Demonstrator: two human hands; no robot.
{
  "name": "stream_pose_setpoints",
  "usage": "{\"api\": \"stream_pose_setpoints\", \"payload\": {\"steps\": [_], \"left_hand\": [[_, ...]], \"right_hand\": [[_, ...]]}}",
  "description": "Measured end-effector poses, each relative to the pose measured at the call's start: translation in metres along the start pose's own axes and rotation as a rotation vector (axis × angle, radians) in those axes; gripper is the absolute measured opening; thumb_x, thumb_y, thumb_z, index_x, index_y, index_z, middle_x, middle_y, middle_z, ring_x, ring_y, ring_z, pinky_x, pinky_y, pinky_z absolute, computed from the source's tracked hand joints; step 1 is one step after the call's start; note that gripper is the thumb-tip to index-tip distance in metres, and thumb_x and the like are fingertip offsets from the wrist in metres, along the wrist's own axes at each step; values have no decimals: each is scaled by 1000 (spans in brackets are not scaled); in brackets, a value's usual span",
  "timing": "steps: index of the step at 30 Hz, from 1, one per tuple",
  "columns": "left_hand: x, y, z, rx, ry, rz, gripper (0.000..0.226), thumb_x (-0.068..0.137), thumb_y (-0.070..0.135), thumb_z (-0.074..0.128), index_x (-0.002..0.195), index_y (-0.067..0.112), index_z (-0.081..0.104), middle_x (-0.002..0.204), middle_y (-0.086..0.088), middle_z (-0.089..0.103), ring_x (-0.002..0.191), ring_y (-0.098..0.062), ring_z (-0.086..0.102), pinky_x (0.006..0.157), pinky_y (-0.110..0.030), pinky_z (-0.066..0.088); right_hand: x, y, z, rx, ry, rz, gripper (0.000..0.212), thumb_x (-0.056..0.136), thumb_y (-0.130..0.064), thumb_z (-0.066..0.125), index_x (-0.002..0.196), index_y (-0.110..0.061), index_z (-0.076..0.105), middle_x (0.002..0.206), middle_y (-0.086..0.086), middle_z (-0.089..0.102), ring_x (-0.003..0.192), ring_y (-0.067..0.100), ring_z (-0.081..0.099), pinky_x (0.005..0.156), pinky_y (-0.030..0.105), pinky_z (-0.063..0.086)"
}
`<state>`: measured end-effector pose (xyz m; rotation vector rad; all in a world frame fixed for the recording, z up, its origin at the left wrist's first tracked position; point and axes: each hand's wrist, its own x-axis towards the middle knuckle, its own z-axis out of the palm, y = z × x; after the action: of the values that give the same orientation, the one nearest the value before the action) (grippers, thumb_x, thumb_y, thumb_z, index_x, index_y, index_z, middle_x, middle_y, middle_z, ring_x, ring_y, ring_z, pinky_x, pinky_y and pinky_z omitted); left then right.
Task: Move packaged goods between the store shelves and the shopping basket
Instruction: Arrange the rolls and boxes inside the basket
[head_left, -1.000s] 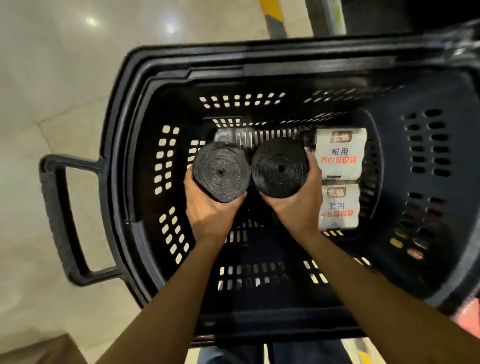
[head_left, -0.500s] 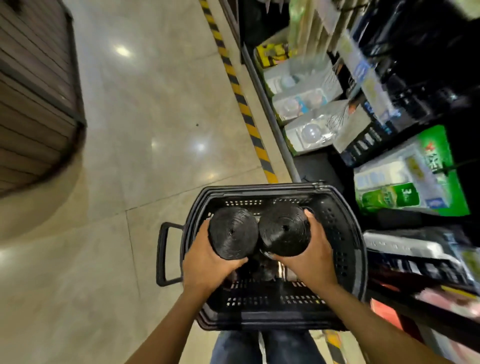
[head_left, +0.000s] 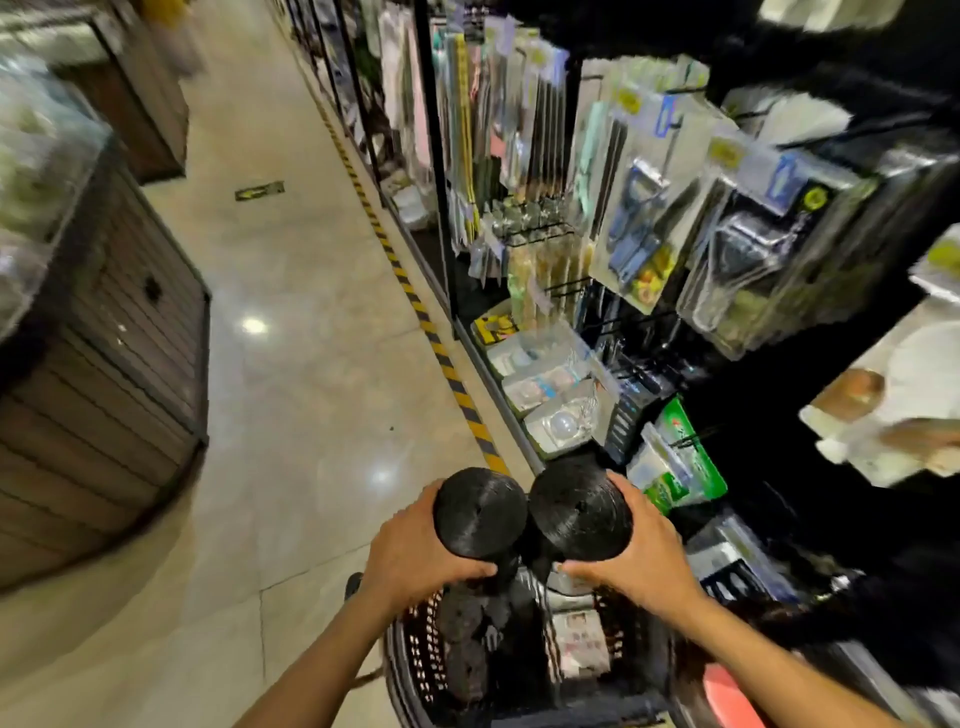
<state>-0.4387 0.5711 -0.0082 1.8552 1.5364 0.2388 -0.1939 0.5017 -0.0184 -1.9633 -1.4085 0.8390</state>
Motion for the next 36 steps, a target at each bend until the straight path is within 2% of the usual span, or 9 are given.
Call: {"api": "stream_pose_setpoints", "payload": {"steps": [5,7,9,13,18,23,27,31,36], "left_hand": [[3,31,-28,42,-65,213,104,47,63,82,137,38,36,129,11,58,117,-16,56,95,-31,46],[0,48,-34,76,-88,304,104,45,68,80,135,39,38,128,13,58,117,-15,56,95,-32,45],[-3,66,-36,100,-111,403,106,40,74,76,134,41,39,125,15,60,115,-13,57,94,-32,47],[-18,109,-25,141,-211,574,106,44,72,77,137,39,37,126,15,58,115,-13,57,92,-29,47],[-42,158,8,148,-314,758,105,44,72,77,136,41,37,123,16,60,114,-13,57,93,-29,47],[-71,206,48,183,-387,892,102,43,73,76,133,39,40,121,18,59,112,-10,57,93,-29,47],[-94,243,84,225,-473,950,106,47,72,76,137,37,34,122,16,58,113,-12,57,92,-31,49],[-114,279,118,229,-510,965,108,47,73,75,139,36,33,124,14,59,115,-14,57,94,-33,48],[-124,327,153,189,-507,910,117,43,76,74,143,33,30,130,8,56,119,-18,54,99,-36,46]], "right_hand": [[-44,-27,-28,30,213,51,121,36,-63,85,141,-28,36,132,-12,47,125,12,45,104,32,38],[-69,-34,-36,58,321,80,117,36,-59,88,138,-27,39,128,-14,48,122,10,46,103,29,38],[-96,-37,-44,76,417,131,117,36,-55,89,138,-27,41,131,-11,51,120,9,47,103,30,38],[-148,-32,-62,80,563,238,128,29,-70,80,141,-25,38,139,-9,48,125,11,46,106,34,37],[-212,-20,-92,51,702,336,121,41,-57,87,144,-27,31,143,-6,42,131,15,39,107,33,33],[-268,4,-119,42,809,436,137,23,-85,69,144,-31,31,145,-6,41,134,18,36,110,39,33],[-305,27,-143,79,869,463,132,25,-78,74,142,-29,35,139,-8,47,128,13,43,107,36,37],[-334,53,-173,87,899,485,138,21,-83,71,142,-30,34,139,-6,48,127,14,45,106,36,39],[-347,83,-216,92,919,464,127,34,-68,81,144,-27,32,143,-6,43,130,15,41,108,35,37]]}}
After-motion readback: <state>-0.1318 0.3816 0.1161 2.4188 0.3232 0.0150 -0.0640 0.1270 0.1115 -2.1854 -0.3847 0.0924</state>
